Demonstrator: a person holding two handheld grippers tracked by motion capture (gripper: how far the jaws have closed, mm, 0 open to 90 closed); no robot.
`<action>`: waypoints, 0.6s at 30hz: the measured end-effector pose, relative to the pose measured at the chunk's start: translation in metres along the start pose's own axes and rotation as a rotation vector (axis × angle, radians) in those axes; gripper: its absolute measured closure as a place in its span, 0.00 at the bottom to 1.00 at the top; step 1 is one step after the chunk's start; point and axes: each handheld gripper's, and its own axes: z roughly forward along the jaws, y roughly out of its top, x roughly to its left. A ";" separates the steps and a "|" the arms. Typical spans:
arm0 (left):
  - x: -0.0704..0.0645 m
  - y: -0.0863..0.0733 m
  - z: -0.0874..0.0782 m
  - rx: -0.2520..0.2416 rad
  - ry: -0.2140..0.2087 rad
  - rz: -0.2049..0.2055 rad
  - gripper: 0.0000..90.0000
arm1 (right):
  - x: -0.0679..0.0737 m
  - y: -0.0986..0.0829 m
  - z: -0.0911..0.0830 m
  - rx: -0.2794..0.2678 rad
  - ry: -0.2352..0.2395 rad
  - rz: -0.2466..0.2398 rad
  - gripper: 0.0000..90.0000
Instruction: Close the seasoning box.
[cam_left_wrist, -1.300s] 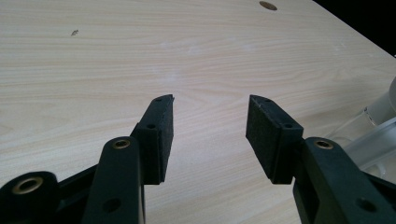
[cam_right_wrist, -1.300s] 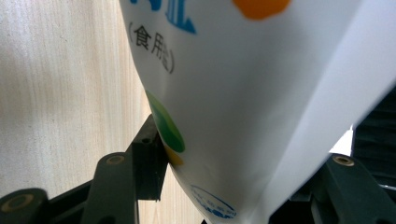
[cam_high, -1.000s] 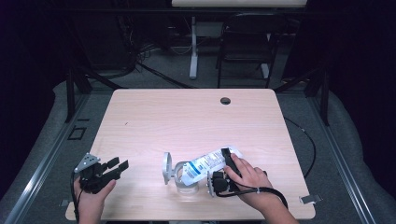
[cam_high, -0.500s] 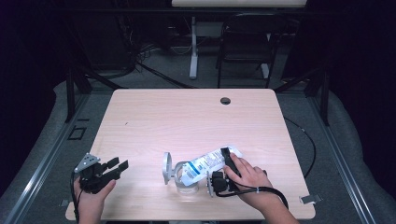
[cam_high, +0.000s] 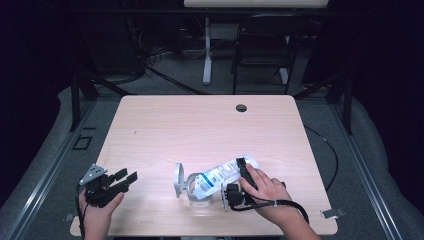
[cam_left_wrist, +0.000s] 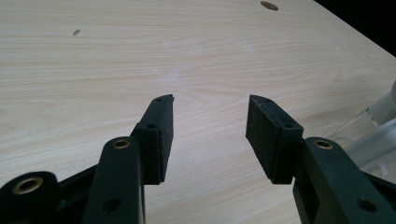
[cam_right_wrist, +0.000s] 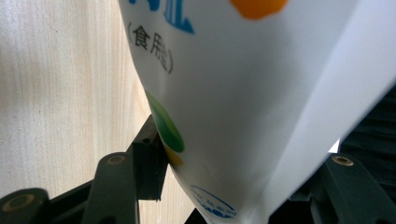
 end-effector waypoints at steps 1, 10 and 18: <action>0.000 0.000 0.000 0.000 0.000 0.000 0.58 | 0.000 0.000 0.000 0.001 -0.001 -0.001 0.49; 0.000 0.000 0.000 0.000 0.002 -0.001 0.58 | -0.002 0.001 -0.001 0.007 -0.010 -0.034 0.49; 0.001 0.000 -0.001 0.002 0.000 -0.002 0.58 | -0.004 0.002 -0.002 0.014 -0.021 -0.059 0.50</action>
